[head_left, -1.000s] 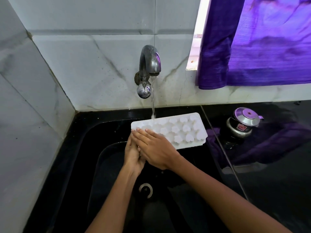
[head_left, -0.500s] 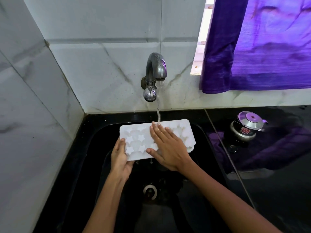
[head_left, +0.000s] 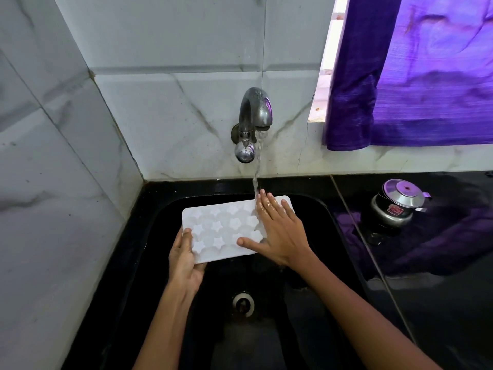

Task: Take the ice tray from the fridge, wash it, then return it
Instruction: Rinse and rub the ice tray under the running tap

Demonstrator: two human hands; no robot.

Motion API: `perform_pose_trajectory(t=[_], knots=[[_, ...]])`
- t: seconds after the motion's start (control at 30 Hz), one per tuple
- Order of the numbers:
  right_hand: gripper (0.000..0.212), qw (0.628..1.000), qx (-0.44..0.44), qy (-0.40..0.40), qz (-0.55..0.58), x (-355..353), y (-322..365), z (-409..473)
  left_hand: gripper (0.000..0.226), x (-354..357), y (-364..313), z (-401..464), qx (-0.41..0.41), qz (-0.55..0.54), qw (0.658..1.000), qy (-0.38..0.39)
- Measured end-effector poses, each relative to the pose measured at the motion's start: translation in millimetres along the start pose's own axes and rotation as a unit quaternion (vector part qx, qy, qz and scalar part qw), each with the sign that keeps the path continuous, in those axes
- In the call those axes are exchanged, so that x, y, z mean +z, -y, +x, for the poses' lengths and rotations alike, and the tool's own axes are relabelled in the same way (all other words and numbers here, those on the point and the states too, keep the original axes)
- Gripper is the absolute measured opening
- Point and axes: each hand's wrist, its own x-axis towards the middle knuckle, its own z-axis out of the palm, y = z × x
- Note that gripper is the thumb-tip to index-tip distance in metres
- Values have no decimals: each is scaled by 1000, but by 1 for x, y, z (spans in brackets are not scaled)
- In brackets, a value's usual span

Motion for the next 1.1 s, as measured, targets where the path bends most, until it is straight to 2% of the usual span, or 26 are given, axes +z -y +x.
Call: perform_pose_trajectory(t=[0.1,0.27,0.37,0.5,0.57,0.73,0.87,0.93,1.0,1.1], knots=[[114,1000,18,-10,6,4,1,-3,22,-1,0,-1,1,2,1000,-3],[115,991,101,-21,90,8,6,-6,19,-2,2,-3,-1,15,1000,-6],[102,971,174,-36,161,8,7,-3,19,-4,3,-4,1,9,1000,-12],[72,911,264,-24,316,6,2,2,25,-13,6,-5,-6,13,999,-30],[64,890,263,-32,371,6,-6,4,26,-18,5,-4,-5,9,999,-35],[23,835,239,-31,495,-5,-38,2,26,-23,-1,-4,5,16,999,-29],[23,791,251,6,559,-18,-54,-7,29,-20,-4,-3,8,22,1000,-11],[22,777,249,7,578,-23,-59,-10,23,-17,-6,-4,12,31,999,3],[22,774,243,-6,584,-24,-62,-13,19,-17,-9,-5,31,76,997,13],[19,781,237,-34,577,-20,-60,-24,17,-21,-11,-4,87,254,963,17]])
